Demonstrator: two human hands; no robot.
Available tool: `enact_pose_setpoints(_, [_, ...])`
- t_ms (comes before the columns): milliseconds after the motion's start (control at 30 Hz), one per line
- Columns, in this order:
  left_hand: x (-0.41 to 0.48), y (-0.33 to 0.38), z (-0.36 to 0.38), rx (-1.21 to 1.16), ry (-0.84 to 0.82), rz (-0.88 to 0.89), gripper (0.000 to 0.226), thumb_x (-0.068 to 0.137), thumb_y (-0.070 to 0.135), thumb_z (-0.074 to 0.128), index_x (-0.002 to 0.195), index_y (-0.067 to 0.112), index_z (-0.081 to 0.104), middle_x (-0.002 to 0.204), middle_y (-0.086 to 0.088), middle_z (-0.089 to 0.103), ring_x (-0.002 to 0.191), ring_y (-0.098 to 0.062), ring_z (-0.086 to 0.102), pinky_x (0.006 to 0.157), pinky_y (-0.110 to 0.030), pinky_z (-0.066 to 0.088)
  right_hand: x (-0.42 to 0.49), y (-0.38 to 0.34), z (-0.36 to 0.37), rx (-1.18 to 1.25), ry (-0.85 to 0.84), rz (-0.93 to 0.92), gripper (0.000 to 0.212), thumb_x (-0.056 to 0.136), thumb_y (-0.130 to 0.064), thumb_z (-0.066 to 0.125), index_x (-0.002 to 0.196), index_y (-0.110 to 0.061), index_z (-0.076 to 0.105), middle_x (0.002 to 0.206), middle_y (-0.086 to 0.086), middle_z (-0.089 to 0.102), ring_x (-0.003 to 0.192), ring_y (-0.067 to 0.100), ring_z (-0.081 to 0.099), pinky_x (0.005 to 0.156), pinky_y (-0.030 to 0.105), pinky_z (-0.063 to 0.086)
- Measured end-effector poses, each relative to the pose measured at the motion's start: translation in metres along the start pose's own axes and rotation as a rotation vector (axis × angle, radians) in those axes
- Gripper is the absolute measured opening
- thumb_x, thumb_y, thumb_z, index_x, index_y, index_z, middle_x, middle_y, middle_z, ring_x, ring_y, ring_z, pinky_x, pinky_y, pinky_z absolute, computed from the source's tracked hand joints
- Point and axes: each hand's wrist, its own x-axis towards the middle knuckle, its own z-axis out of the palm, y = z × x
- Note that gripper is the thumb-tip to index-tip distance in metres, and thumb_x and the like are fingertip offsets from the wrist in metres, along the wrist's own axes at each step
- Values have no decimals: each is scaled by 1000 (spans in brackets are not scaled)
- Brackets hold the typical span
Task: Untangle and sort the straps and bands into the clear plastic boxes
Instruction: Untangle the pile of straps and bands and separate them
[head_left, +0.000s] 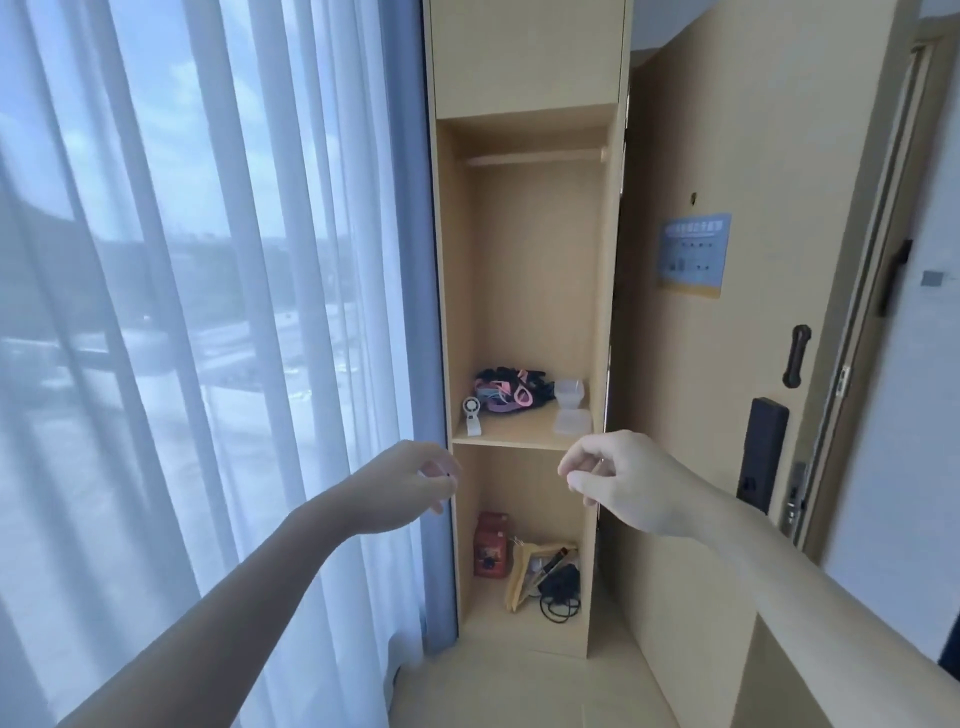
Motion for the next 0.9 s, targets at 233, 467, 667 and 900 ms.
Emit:
enact_pose_setpoints(233, [135,-48,-45,-66,10,21,16,95,19,58,105,24,69,98,-1,73,86,-12,73,89,-40,57,140,26,19,-22,-9,45,10,97,-27,59,94,-29,68,83,-10,66,76,2,62,64,11,42])
enact_pose_setpoints(467, [274,-84,-91,-146,26,31,18,96,11,55,106,16,68,101,-10,73,92,-22,73,87,-38,56,245,63,17,2,133,123,14,97,-24,57,93,-31,69,92,-11,68,79,5,65,70,18,46])
enact_pose_setpoints(667, [370,-95,-56,-81,-129,84,18,95,13,55,105,19,68,99,-2,73,87,-14,73,78,-27,58,281,126,15,8,181,243,15,96,-23,58,91,-31,70,88,-12,68,86,7,64,71,19,43])
enact_pose_setpoints(900, [482,-103,-20,-53,-197,82,19,96,13,54,107,18,68,99,-5,73,88,-16,73,88,-40,60,343,209,5,35,221,296,15,96,-19,61,92,-29,71,89,-10,69,84,8,66,68,12,43])
